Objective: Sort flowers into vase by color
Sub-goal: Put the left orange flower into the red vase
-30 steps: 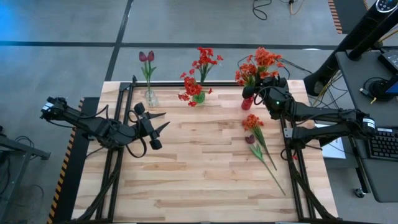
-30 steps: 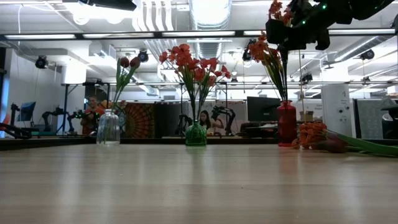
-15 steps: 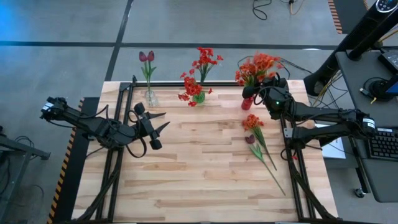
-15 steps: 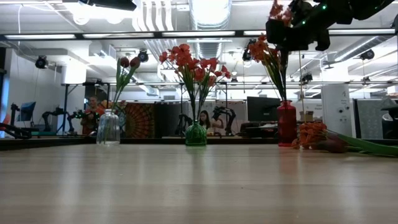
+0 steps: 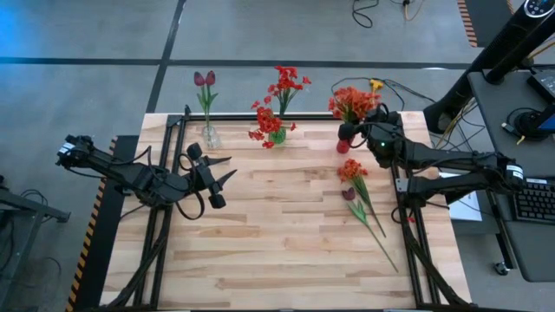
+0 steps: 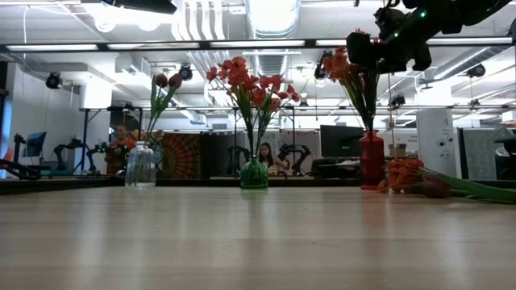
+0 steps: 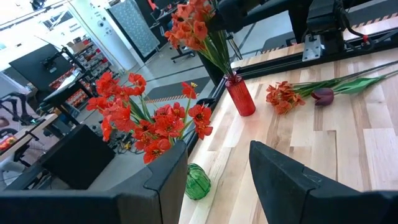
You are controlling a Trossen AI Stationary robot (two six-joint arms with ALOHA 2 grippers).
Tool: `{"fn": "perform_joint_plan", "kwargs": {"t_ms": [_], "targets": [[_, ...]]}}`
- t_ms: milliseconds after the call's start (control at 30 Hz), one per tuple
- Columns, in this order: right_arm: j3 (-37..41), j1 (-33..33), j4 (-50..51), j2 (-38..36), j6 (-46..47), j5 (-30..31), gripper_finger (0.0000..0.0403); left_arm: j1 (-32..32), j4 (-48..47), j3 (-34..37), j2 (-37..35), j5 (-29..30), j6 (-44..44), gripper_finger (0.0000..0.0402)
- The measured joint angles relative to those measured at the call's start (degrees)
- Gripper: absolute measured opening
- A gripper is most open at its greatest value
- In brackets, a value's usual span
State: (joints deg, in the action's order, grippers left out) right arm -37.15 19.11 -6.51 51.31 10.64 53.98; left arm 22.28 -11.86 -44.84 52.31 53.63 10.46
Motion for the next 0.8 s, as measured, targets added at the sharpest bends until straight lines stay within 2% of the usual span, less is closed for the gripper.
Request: {"fn": "perform_joint_plan", "kwargs": {"t_ms": [467, 633, 800], "targets": [[-0.01, -0.11, 4.85, -0.79, 2.97, -2.13, 0.0270, 0.01, 0.00, 0.00, 0.00, 0.00, 0.00, 0.0157], [-2.94, -0.11, 15.85, -1.03, 8.52, -2.74, 0.0293, 0.00, 0.00, 0.00, 0.00, 0.00, 0.00, 0.0157], [-5.87, -0.11, 23.55, -1.01, 13.46, -7.62, 0.0312, 0.00, 0.00, 0.00, -0.01, 0.00, 0.00, 0.0157]]}}
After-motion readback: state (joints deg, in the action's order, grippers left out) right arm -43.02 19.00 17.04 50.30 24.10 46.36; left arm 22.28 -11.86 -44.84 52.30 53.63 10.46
